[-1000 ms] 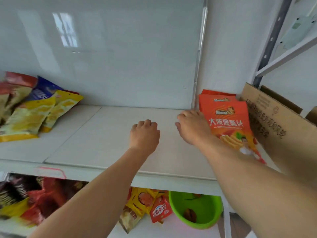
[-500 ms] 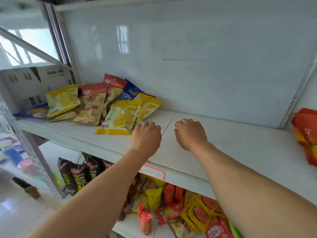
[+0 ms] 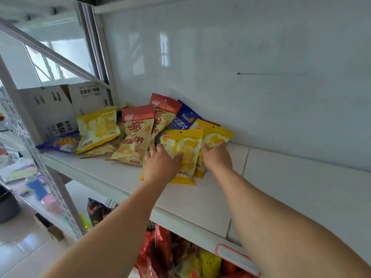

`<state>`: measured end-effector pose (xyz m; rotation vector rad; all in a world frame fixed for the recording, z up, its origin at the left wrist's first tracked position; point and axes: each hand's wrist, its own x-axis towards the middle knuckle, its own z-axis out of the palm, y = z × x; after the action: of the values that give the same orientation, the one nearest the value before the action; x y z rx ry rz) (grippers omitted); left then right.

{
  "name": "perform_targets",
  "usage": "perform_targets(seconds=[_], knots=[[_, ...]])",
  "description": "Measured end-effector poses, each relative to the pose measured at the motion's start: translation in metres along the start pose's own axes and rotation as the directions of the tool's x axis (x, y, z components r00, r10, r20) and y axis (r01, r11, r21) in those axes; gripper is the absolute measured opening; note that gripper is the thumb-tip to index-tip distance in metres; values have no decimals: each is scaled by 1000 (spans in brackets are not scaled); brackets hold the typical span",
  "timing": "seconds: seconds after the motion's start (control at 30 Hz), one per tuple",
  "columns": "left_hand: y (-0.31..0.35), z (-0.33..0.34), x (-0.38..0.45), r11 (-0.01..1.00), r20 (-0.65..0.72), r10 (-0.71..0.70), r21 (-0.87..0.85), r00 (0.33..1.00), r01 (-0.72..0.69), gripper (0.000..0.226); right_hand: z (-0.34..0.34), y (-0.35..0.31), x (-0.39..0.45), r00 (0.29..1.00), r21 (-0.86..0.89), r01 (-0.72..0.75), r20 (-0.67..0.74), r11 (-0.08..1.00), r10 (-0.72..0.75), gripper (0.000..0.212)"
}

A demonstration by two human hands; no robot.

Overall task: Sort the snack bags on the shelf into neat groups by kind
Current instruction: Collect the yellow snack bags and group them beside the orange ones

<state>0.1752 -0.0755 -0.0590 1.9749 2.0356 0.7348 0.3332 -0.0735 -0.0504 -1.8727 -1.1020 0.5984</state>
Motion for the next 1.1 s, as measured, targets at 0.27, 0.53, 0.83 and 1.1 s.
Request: perform_targets(seconds=[0.27,0.53,0.83,1.1], knots=[[-12,2,33,975,170,-146,-143,975,171,120,32,-8,25,953,348,-283,-4,894,303,73],[-12,-12,27,927,276,-46,-346,960,143,113,10,-5,-1,937,642,-340,165,688,309,52],[-1,-15,-4,707,498,151,-658,854,259,33,-38,31,-26,950,675,-243,22,696,311,56],[48,3,-42,588,613,420,-745,669,315,33,-117,66,-56,940,608,-179,-126,774,316,28]])
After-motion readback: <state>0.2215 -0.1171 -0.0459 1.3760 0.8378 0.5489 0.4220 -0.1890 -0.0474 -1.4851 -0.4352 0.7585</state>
